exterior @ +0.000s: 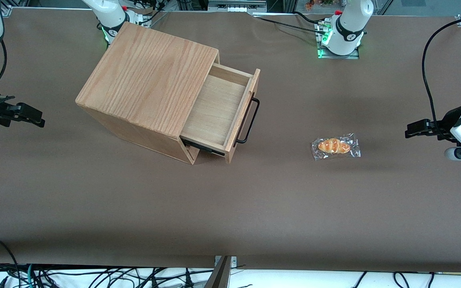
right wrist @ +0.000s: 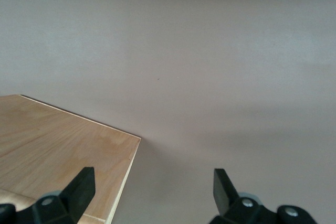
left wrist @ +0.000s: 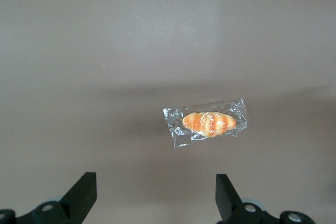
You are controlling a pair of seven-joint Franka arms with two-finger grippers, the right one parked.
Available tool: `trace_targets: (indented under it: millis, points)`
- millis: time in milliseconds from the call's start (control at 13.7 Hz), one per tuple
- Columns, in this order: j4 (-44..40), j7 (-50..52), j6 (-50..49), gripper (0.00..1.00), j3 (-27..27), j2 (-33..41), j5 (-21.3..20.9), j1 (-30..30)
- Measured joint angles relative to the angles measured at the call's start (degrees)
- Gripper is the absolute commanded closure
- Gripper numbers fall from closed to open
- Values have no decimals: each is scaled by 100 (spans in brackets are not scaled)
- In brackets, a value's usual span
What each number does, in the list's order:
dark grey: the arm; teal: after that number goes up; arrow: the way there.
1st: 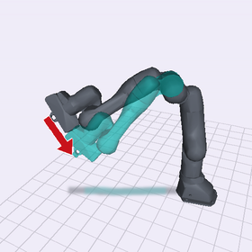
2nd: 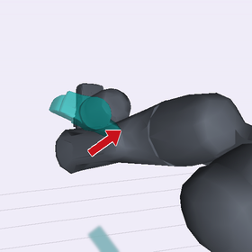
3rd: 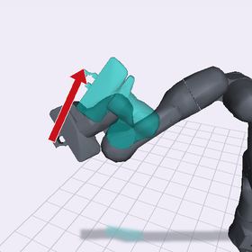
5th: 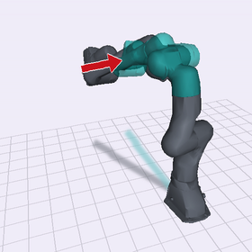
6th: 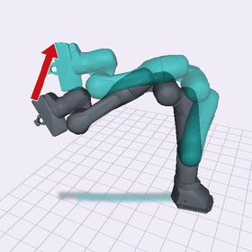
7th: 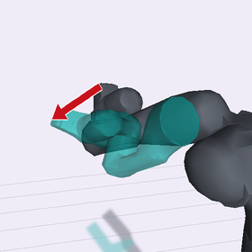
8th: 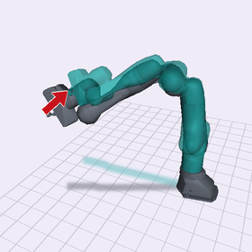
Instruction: Open top drawer with left arm
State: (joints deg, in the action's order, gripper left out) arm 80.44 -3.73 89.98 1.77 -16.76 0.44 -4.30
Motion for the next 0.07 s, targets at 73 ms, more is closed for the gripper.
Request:
trace_targets:
  millis: [73]
  points:
    - [0,0,0,0,0,0,-9,3]
